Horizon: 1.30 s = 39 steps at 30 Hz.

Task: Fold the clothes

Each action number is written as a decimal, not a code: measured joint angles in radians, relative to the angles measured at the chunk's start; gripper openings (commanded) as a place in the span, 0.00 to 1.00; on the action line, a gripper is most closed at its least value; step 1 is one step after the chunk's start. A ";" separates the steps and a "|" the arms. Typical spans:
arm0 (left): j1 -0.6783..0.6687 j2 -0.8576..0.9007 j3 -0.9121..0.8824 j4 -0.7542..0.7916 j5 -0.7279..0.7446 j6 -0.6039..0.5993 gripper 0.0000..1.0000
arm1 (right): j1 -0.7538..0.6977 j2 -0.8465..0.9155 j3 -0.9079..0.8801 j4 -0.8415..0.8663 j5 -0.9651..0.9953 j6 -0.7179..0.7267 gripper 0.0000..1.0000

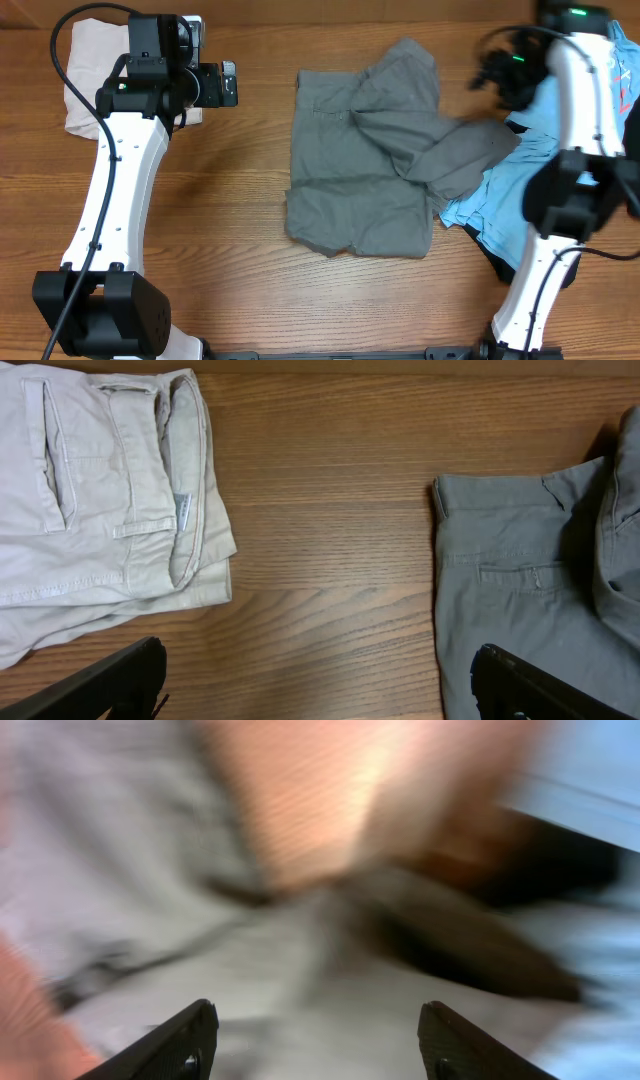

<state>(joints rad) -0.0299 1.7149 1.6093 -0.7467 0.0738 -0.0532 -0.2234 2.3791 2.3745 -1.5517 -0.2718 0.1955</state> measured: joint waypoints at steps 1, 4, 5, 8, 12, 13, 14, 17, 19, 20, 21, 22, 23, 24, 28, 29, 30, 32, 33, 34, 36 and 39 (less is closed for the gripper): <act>0.000 0.000 0.000 0.000 0.000 0.000 1.00 | -0.027 -0.001 -0.018 -0.012 0.011 0.004 0.66; 0.000 0.000 0.000 0.000 0.000 0.000 1.00 | -0.093 -0.001 -0.087 -0.008 0.035 0.013 0.66; 0.000 0.000 0.000 0.002 0.000 0.000 1.00 | -0.101 -0.001 -0.100 -0.001 0.038 0.014 0.66; 0.000 0.000 0.000 0.011 0.000 0.000 1.00 | -0.117 -0.003 -0.174 0.055 0.044 0.014 0.66; 0.000 0.000 0.000 0.016 0.000 0.000 1.00 | -0.102 -0.007 -0.319 0.186 0.044 0.045 0.66; 0.000 0.000 0.000 0.016 0.000 0.000 1.00 | -0.101 -0.007 -0.345 0.219 0.044 0.054 0.66; 0.000 0.000 0.000 0.016 0.000 0.000 1.00 | -0.097 -0.007 -0.384 0.251 0.045 0.067 0.66; 0.000 0.000 0.000 0.013 0.000 0.000 1.00 | -0.100 -0.032 -0.466 0.319 0.051 0.089 0.66; 0.000 0.000 0.000 0.013 0.000 0.000 1.00 | -0.109 -0.051 -0.505 0.344 0.052 0.095 0.67; 0.000 0.000 0.000 0.013 0.000 0.000 1.00 | -0.112 -0.056 -0.513 0.348 0.054 0.096 0.67; 0.000 0.000 0.000 0.013 0.000 0.000 1.00 | -0.119 -0.063 -0.526 0.353 0.054 0.097 0.68; 0.000 0.000 0.000 0.013 0.000 0.000 1.00 | -0.128 -0.068 -0.536 0.356 0.055 0.099 0.70; 0.000 0.000 0.000 0.013 0.000 0.000 1.00 | -0.146 -0.073 -0.545 0.356 0.055 0.100 0.71; 0.000 0.000 0.000 0.013 0.000 0.000 1.00 | -0.167 -0.074 -0.549 0.360 0.049 0.098 0.72; 0.000 0.000 0.000 0.013 0.000 0.000 1.00 | -0.277 -0.080 -0.557 0.412 0.029 0.070 0.73; 0.000 0.000 0.000 0.013 0.000 0.000 1.00 | -0.309 -0.080 -0.558 0.430 0.026 0.053 0.74; 0.000 0.000 0.000 0.013 0.000 0.000 1.00 | -0.327 -0.081 -0.558 0.439 0.024 0.043 0.74; 0.000 0.000 0.000 0.013 0.000 0.000 1.00 | -0.387 -0.082 -0.559 0.475 0.030 0.003 0.76; 0.000 0.000 0.000 0.013 0.000 0.000 1.00 | -0.412 -0.082 -0.559 0.496 0.042 -0.014 0.76; 0.000 0.000 0.000 0.013 0.000 0.000 1.00 | -0.432 -0.082 -0.559 0.516 0.059 -0.029 0.77; 0.000 0.000 0.000 0.013 0.000 0.000 1.00 | -0.461 -0.082 -0.560 0.555 0.093 -0.047 0.78; 0.000 0.000 0.000 0.013 0.000 0.000 1.00 | -0.493 -0.082 -0.560 0.587 0.130 -0.068 0.87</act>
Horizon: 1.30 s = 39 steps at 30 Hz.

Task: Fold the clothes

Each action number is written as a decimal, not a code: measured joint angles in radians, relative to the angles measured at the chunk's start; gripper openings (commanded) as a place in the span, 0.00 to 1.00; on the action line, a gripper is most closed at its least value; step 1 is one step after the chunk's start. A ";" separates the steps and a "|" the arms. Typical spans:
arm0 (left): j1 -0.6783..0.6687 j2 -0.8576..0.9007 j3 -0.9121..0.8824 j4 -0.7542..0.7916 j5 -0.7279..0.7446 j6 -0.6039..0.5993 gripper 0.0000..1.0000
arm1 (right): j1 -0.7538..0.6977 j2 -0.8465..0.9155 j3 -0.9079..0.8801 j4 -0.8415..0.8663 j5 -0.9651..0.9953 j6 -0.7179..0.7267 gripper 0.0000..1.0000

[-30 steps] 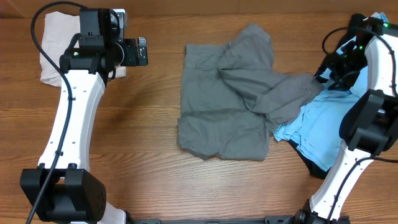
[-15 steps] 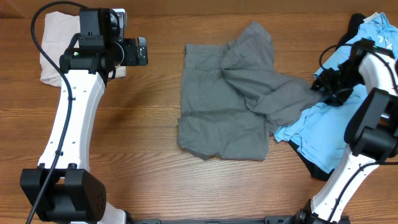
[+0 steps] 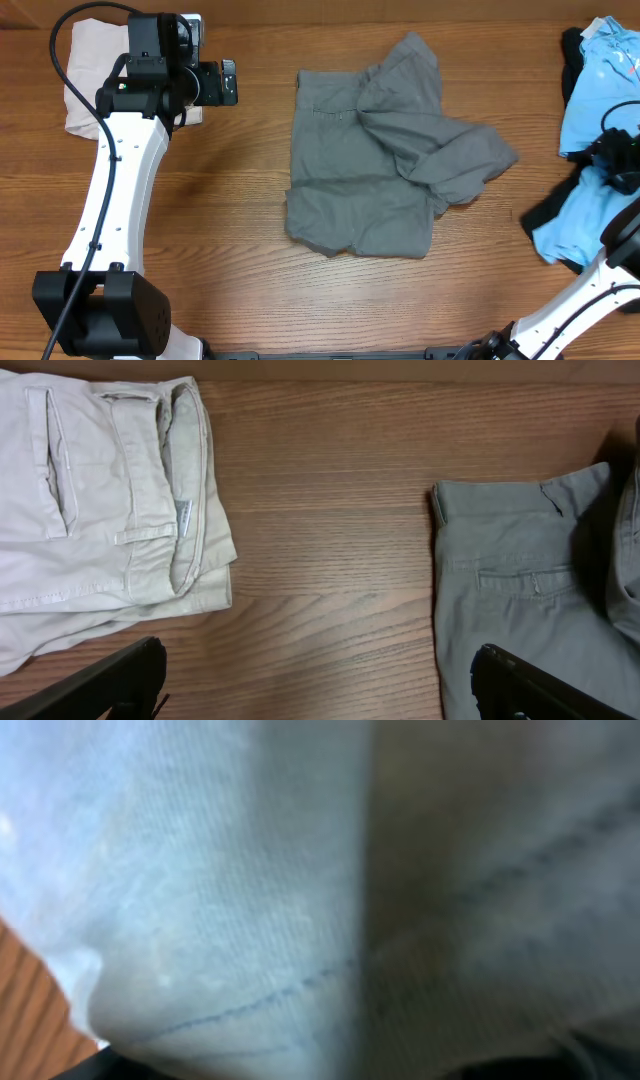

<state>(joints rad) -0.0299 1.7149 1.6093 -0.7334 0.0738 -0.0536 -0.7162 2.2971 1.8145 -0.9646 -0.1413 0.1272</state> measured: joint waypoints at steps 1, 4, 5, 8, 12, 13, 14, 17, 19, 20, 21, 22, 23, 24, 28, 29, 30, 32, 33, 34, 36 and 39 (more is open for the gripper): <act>0.000 0.000 0.000 0.000 0.000 0.000 1.00 | -0.011 0.000 0.004 0.004 0.019 -0.008 0.88; 0.000 0.000 0.000 0.000 0.000 0.000 1.00 | -0.017 0.024 0.059 -0.031 0.053 -0.005 0.88; 0.000 0.000 0.000 0.000 0.000 0.000 1.00 | -0.017 0.030 0.077 -0.051 0.056 -0.004 0.88; 0.000 0.000 0.000 0.000 0.000 0.000 1.00 | -0.016 0.051 0.202 -0.137 0.079 0.003 0.89; 0.000 0.000 0.000 0.000 0.000 0.000 1.00 | 0.001 0.053 0.377 -0.179 0.086 0.003 0.83; 0.000 0.000 0.000 0.000 0.000 0.000 1.00 | 0.017 0.053 0.425 -0.162 0.086 0.003 0.82; 0.000 0.000 0.000 0.000 0.000 0.000 1.00 | 0.029 0.052 0.443 -0.143 0.086 0.001 0.82; 0.000 0.000 0.000 0.000 0.000 0.000 1.00 | 0.101 0.051 0.457 -0.038 0.098 -0.012 0.82; 0.000 0.000 0.000 0.000 0.000 0.000 1.00 | 0.152 0.059 0.457 0.035 0.129 -0.019 0.85; 0.000 0.000 0.000 0.000 0.000 0.000 1.00 | 0.175 0.065 0.457 0.066 0.145 -0.020 0.87; 0.000 0.000 0.000 0.000 0.000 0.000 1.00 | 0.200 0.075 0.457 0.098 0.166 -0.022 0.88; 0.000 0.000 0.000 0.001 0.000 0.000 1.00 | 0.217 0.099 0.457 0.131 0.190 -0.025 0.88; 0.000 0.000 0.000 0.002 0.000 0.000 1.00 | 0.220 0.117 0.457 0.153 0.202 -0.026 0.88; 0.000 0.000 0.000 0.003 0.000 0.000 1.00 | 0.219 0.135 0.457 0.165 0.210 -0.027 0.88; 0.000 0.000 0.000 0.009 0.000 0.000 1.00 | 0.189 0.233 0.457 0.193 0.240 -0.027 0.89; 0.000 0.000 0.000 0.011 0.000 0.000 1.00 | 0.182 0.251 0.457 0.194 0.244 -0.026 0.89; 0.000 0.000 0.000 0.014 0.000 0.000 1.00 | 0.178 0.263 0.457 0.193 0.246 -0.026 0.89; 0.000 0.000 0.000 0.021 0.000 0.000 1.00 | 0.169 0.289 0.457 0.195 0.250 -0.027 0.89; 0.000 0.000 0.000 0.023 0.000 0.000 1.00 | 0.167 0.295 0.457 0.198 0.251 -0.027 0.89; 0.000 0.000 0.000 0.023 0.000 0.000 1.00 | 0.167 0.295 0.457 0.196 0.250 -0.027 0.89; 0.000 0.000 0.000 0.023 0.000 0.000 1.00 | 0.168 0.295 0.458 0.191 0.245 -0.028 0.86; 0.000 0.000 0.000 0.023 0.000 0.000 1.00 | 0.168 0.294 0.459 0.183 0.229 -0.033 0.85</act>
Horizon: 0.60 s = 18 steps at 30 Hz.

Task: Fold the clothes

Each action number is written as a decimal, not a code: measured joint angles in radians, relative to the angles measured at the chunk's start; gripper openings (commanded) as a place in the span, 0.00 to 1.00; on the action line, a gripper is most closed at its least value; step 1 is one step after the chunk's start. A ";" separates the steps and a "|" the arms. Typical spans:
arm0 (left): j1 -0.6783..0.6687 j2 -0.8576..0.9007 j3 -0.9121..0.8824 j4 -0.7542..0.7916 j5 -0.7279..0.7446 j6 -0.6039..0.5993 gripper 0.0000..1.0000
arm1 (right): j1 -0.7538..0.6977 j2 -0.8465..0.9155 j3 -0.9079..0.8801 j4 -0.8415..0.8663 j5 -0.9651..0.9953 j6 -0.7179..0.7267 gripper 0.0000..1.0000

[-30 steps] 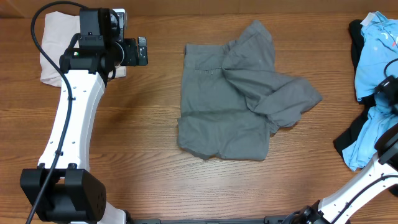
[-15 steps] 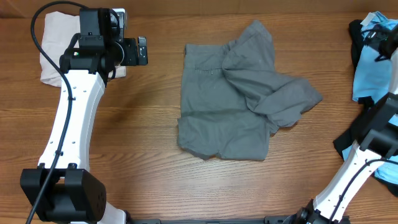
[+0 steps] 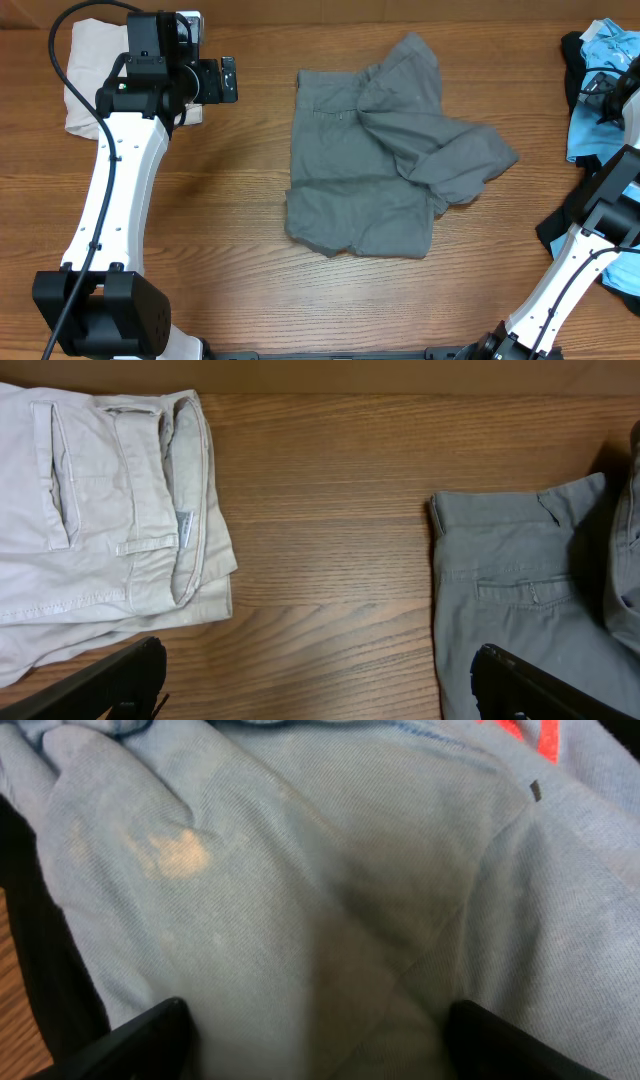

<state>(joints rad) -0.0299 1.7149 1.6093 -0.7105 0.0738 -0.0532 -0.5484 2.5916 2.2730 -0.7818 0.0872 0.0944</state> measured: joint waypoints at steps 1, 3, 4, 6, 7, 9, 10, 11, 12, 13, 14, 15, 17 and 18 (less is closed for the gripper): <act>0.000 0.000 0.000 0.000 0.000 0.000 1.00 | 0.000 0.000 0.000 -0.006 -0.003 -0.003 0.85; 0.000 0.000 0.000 0.000 0.000 0.000 1.00 | 0.001 0.000 0.004 -0.024 -0.014 -0.010 0.85; 0.000 0.000 0.000 0.000 0.000 0.000 1.00 | 0.003 -0.001 0.005 -0.034 -0.018 -0.013 0.85; 0.000 0.000 0.000 0.000 0.000 0.000 1.00 | 0.011 -0.002 0.009 -0.053 -0.021 -0.019 0.85; 0.000 0.000 0.000 0.000 0.000 0.000 1.00 | 0.020 -0.003 0.011 -0.066 -0.022 -0.021 0.85; 0.000 0.000 0.000 0.000 0.000 0.000 1.00 | 0.039 -0.004 0.012 -0.082 -0.019 -0.029 0.85; 0.000 0.000 0.000 0.000 0.000 0.000 1.00 | 0.047 -0.005 0.012 -0.088 -0.018 -0.031 0.85; 0.000 0.000 0.000 0.000 0.000 0.000 1.00 | 0.057 -0.005 0.012 -0.094 -0.016 -0.032 0.85; 0.000 0.000 0.000 0.000 0.000 0.000 1.00 | 0.073 -0.006 0.012 -0.098 -0.016 -0.034 0.86; 0.000 0.000 0.000 0.000 0.000 0.000 1.00 | 0.085 -0.006 0.012 -0.100 -0.016 -0.036 0.86; 0.000 0.000 0.000 0.000 0.000 0.000 1.00 | 0.106 -0.006 0.012 -0.102 -0.016 -0.036 0.88; 0.000 0.000 0.000 0.000 0.000 0.000 1.00 | 0.119 -0.006 0.012 -0.103 -0.013 -0.035 0.89; 0.000 0.000 0.000 0.000 0.000 0.000 1.00 | 0.148 -0.006 0.015 -0.112 -0.012 -0.036 0.96; 0.000 0.000 0.000 0.000 0.000 0.000 1.00 | 0.158 -0.006 0.026 -0.134 -0.018 -0.035 0.99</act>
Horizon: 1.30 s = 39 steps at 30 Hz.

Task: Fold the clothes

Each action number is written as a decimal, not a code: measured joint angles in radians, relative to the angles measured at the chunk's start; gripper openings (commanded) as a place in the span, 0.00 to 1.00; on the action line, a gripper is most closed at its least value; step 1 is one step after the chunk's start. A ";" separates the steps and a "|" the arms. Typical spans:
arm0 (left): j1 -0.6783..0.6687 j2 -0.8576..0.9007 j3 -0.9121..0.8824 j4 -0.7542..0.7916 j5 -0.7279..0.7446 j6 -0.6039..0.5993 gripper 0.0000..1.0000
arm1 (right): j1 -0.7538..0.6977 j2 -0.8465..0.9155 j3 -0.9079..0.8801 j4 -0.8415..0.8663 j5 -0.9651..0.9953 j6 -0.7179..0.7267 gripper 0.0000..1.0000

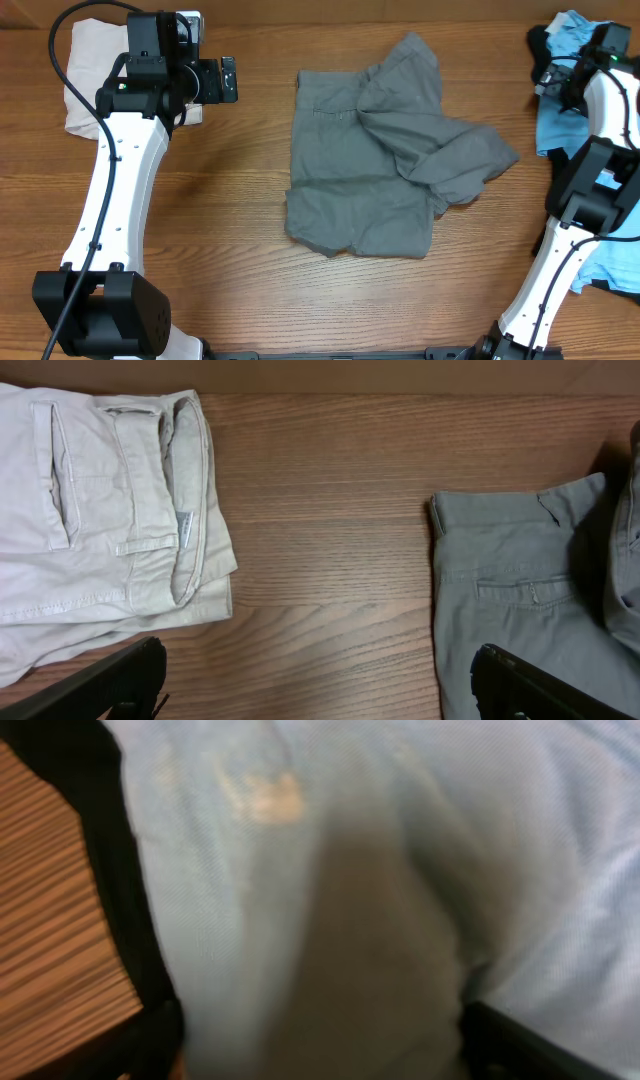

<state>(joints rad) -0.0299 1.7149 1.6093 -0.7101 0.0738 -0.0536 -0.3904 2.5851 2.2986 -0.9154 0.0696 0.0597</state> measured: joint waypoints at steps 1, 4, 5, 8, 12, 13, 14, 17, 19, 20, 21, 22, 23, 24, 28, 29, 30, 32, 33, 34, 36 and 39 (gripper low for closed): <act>0.000 0.000 0.000 0.000 0.000 0.000 1.00 | 0.005 0.000 0.011 -0.016 -0.007 0.003 1.00; 0.000 0.000 0.000 0.000 0.000 0.000 1.00 | 0.018 0.008 0.108 -0.165 -0.069 0.021 1.00; 0.000 0.000 0.000 0.000 0.000 0.001 1.00 | 0.019 0.012 0.139 -0.197 -0.079 0.022 1.00; 0.000 0.000 0.000 0.000 0.008 0.018 1.00 | 0.022 0.023 0.347 -0.400 -0.121 0.028 1.00; -0.001 0.007 0.000 0.012 0.045 0.064 1.00 | 0.030 0.010 0.579 -0.580 -0.185 0.034 1.00; -0.001 0.016 0.000 0.023 0.055 0.080 1.00 | 0.034 0.005 0.636 -0.639 -0.212 0.034 1.00; -0.003 0.034 0.004 0.040 0.069 0.092 1.00 | 0.038 0.000 0.660 -0.662 -0.229 0.034 1.00; -0.014 0.134 0.010 0.128 0.122 0.134 1.00 | 0.055 -0.011 0.707 -0.720 -0.306 0.034 1.00; -0.032 0.218 0.010 0.218 0.142 0.143 1.00 | 0.066 -0.011 0.707 -0.747 -0.333 0.034 1.00; -0.047 0.271 0.010 0.274 0.148 0.148 1.00 | 0.075 -0.011 0.707 -0.761 -0.348 0.035 1.00; -0.058 0.298 0.009 0.291 0.151 0.152 1.00 | 0.081 -0.011 0.707 -0.763 -0.352 0.035 1.00; -0.072 0.329 0.009 0.331 0.155 0.155 0.99 | 0.089 -0.011 0.707 -0.768 -0.358 0.035 1.00; -0.089 0.355 0.013 0.356 0.159 0.158 0.99 | 0.096 -0.011 0.707 -0.769 -0.360 0.035 1.00; -0.097 0.366 0.016 0.362 0.160 0.159 0.98 | 0.111 -0.011 0.707 -0.772 -0.362 0.035 1.00; -0.174 0.477 0.093 0.374 0.166 0.159 0.98 | 0.151 -0.011 0.707 -0.771 -0.369 0.037 0.99; -0.188 0.499 0.117 0.375 0.164 0.159 0.99 | 0.161 -0.011 0.707 -0.772 -0.368 0.037 0.99; -0.203 0.523 0.141 0.375 0.158 0.158 0.99 | 0.172 -0.011 0.707 -0.773 -0.367 0.037 0.99; -0.228 0.560 0.173 0.375 0.141 0.157 0.99 | 0.191 -0.011 0.707 -0.777 -0.365 0.037 0.99; -0.238 0.573 0.183 0.375 0.132 0.154 0.99 | 0.197 -0.011 0.707 -0.779 -0.364 0.037 0.99; -0.246 0.586 0.192 0.375 0.121 0.148 1.00 | 0.204 -0.011 0.707 -0.779 -0.363 0.037 0.99; -0.256 0.598 0.196 0.375 0.103 0.131 1.00 | 0.203 -0.011 0.707 -0.779 -0.359 0.037 0.99; -0.256 0.615 0.198 0.379 0.074 0.108 1.00 | 0.200 -0.011 0.707 -0.779 -0.353 0.037 0.99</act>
<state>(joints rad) -0.2855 2.3302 1.8076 -0.3313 0.1478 0.0544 -0.1905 2.5744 3.0058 -1.6947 -0.2832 0.0971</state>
